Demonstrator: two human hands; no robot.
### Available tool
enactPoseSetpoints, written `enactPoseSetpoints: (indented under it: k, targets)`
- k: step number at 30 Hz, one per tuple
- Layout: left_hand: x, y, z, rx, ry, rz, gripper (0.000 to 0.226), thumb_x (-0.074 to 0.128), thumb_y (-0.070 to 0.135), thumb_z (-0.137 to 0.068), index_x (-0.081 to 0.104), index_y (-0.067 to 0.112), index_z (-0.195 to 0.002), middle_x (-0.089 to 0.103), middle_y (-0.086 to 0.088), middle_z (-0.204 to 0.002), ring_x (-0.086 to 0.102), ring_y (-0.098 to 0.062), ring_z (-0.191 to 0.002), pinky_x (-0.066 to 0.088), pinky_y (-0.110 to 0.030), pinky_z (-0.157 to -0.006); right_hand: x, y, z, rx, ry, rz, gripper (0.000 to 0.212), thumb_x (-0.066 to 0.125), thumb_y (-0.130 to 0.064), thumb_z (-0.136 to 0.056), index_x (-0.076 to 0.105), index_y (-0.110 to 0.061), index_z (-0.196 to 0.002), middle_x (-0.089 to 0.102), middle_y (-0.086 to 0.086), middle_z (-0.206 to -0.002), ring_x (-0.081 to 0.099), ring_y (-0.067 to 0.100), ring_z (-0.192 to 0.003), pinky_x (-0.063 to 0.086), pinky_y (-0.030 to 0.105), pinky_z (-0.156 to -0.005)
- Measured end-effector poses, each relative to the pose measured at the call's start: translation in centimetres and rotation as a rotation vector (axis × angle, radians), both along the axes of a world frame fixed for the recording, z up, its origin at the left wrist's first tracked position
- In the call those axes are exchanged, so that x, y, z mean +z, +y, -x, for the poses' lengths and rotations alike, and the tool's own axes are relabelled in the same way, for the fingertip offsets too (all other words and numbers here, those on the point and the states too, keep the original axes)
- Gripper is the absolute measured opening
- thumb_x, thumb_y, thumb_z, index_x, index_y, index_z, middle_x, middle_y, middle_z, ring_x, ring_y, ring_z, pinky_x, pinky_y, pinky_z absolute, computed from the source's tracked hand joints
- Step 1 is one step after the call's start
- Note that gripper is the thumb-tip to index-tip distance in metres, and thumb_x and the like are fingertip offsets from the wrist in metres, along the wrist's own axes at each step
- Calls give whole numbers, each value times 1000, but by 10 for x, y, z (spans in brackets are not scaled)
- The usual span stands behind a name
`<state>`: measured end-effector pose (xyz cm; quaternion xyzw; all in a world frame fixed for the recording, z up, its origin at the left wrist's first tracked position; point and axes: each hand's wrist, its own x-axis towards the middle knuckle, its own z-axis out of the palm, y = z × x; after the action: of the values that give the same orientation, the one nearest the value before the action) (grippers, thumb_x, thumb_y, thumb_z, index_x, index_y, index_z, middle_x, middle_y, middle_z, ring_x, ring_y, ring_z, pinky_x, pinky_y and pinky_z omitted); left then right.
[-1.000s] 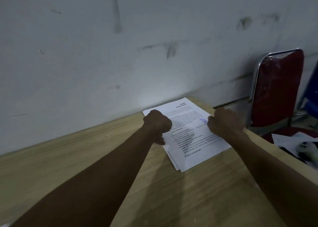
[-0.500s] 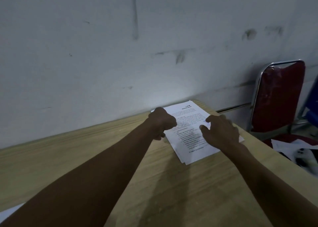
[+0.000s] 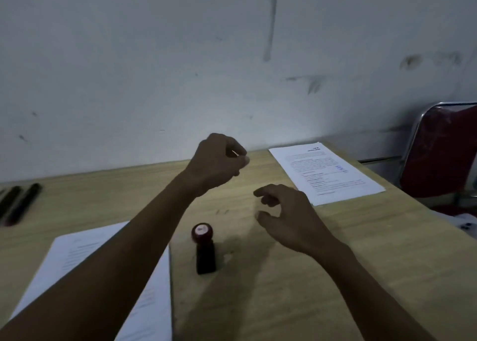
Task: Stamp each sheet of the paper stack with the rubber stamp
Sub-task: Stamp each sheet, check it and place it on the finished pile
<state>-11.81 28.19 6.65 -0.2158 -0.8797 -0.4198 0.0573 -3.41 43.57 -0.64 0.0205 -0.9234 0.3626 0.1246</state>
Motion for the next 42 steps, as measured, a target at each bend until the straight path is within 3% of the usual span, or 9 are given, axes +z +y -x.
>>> enactPoseSetpoints:
  k: [5, 11, 14, 19, 22, 26, 32, 37, 42]
  targets:
    - [-13, -71, -32, 121, 120, -64, 5, 69, 14, -85, 73, 13, -88, 72, 2, -72, 69, -7, -60, 47, -7, -55, 5, -60, -20, 48, -16, -118, 62, 64, -66, -78, 53, -34, -130, 57, -12, -116, 54, 7, -108, 49, 34, -89]
    - [-38, -140, -63, 225, 72, -41, 5, 70, 14, -84, 73, 17, -84, 70, 6, -69, 68, -6, -60, 42, -5, -53, 1, -105, -24, -70, -74, -344, 63, 60, -73, -74, 56, -25, -114, 62, -4, -110, 59, 19, -101, 44, 33, -78]
    - [-50, -167, -75, 265, 53, 27, 5, 70, 16, -84, 74, 16, -88, 68, 9, -72, 63, -2, -66, 39, -8, -57, -4, -114, -26, -94, -83, -393, 55, 61, -71, -76, 55, -24, -103, 63, 0, -101, 61, 22, -90, 47, 33, -76]
    - [-71, -202, -92, 271, 4, 145, 10, 71, 20, -84, 72, 17, -93, 68, 6, -82, 65, -8, -82, 39, -1, -61, -5, -126, -30, -92, -89, -420, 41, 58, -57, -88, 52, -21, -108, 60, 4, -106, 58, 25, -95, 44, 34, -77]
    - [-86, -216, -96, 259, -14, 157, 16, 72, 21, -84, 71, 15, -99, 68, 2, -97, 62, -11, -89, 44, -17, -79, -2, -130, -34, -123, -82, -343, 35, 60, -52, -88, 52, -23, -104, 60, 3, -103, 58, 24, -91, 42, 33, -74]
    - [-110, -237, -99, 234, 1, 214, 21, 71, 23, -85, 68, 17, -105, 65, 3, -110, 55, -14, -103, 35, -20, -86, 5, -145, -46, -125, 6, -108, 22, 64, -37, -84, 55, -22, -97, 60, -5, -83, 58, 17, -75, 45, 32, -65]
    - [-132, -248, -109, 160, 58, 303, 42, 55, 53, -76, 65, 26, -107, 64, 10, -114, 53, -21, -114, 45, -41, -93, -4, -180, -55, -47, 70, 33, 2, 53, -26, -85, 54, -24, -86, 62, -5, -70, 60, 20, -69, 48, 38, -63]
    - [-139, -254, -121, 88, 80, 376, 58, 37, 62, -78, 66, 23, -109, 65, 4, -117, 54, -19, -113, 45, -38, -93, -13, -205, -54, 3, 103, -102, 8, 53, -25, -87, 49, -21, -81, 58, -2, -61, 53, 19, -56, 39, 33, -54]
    - [-142, -255, -127, 79, 103, 365, 61, 32, 59, -80, 66, 19, -112, 62, -1, -126, 51, -21, -119, 41, -38, -101, -19, -212, -45, 11, 108, -250, 15, 57, -29, -89, 44, -21, -89, 57, -3, -68, 56, 21, -63, 41, 32, -56]
